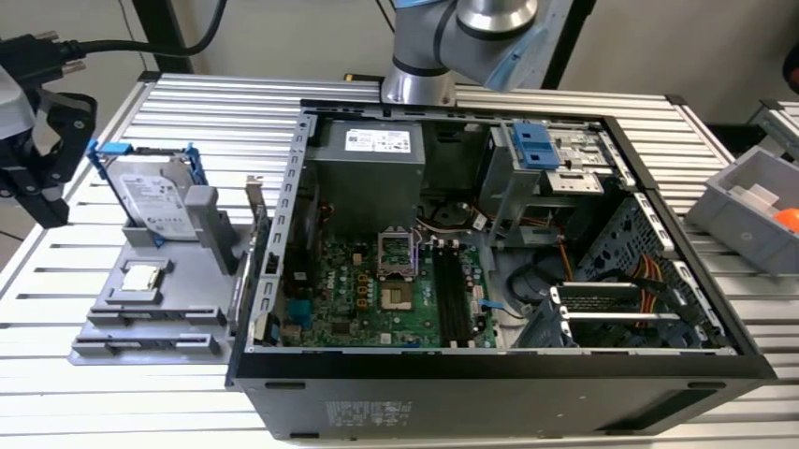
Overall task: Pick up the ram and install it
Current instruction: 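Pick up the ram and move it above insertion slot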
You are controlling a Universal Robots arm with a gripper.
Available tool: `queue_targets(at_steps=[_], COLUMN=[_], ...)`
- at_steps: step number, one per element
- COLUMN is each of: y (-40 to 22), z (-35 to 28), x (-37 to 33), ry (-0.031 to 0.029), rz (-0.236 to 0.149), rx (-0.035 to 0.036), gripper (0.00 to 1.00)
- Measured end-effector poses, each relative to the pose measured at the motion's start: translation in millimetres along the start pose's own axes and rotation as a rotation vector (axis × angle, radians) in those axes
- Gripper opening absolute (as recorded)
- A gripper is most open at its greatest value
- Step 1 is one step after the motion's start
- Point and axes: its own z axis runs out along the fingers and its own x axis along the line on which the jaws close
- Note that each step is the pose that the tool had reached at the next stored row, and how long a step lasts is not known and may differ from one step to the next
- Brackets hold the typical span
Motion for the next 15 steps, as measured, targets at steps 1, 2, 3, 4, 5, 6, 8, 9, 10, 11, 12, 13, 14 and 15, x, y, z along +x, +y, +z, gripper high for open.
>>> queue_targets(at_steps=[1, 2, 3, 4, 5, 6, 8, 9, 10, 11, 12, 13, 14, 15], y=[0.1, 0.2, 0.2, 0.3, 0.3, 0.3, 0.5, 0.5, 0.6, 0.6, 0.6, 0.7, 0.8, 0.8], z=[0.0, 0.0, 0.2, 0.0, 0.0, 0.1, 0.0, 0.1, 0.0, 0.0, 0.1, 0.1, 0.1, 0.0], x=[0.0, 0.0, -0.1, -0.1, -0.1, -0.1, -0.2, -0.2, -0.2, -0.2, -0.2, -0.2, -0.3, -0.3], ry=[0.0008, 0.0016, 0.0021, 0.0031, 0.0039, 0.0045, 0.0064, 0.007, 0.0082, 0.009, 0.0098, 0.0108, 0.0118, 0.0129], rz=[-0.009, -0.019, -0.029, -0.038, -0.048, -0.058, -0.078, -0.088, -0.099, -0.109, -0.119, -0.129, -0.14, -0.15], rx=[0.0019, 0.0038, 0.0056, 0.0076, 0.0096, 0.0116, 0.016, 0.0181, 0.0205, 0.0227, 0.0249, 0.0273, 0.0298, 0.0324], gripper=[0.0, 0.0, 0.0, 0.0, 0.0, 0.0, 0.0, 0.0, 0.0, 0.0, 0.0, 0.0, 0.0, 0.0])
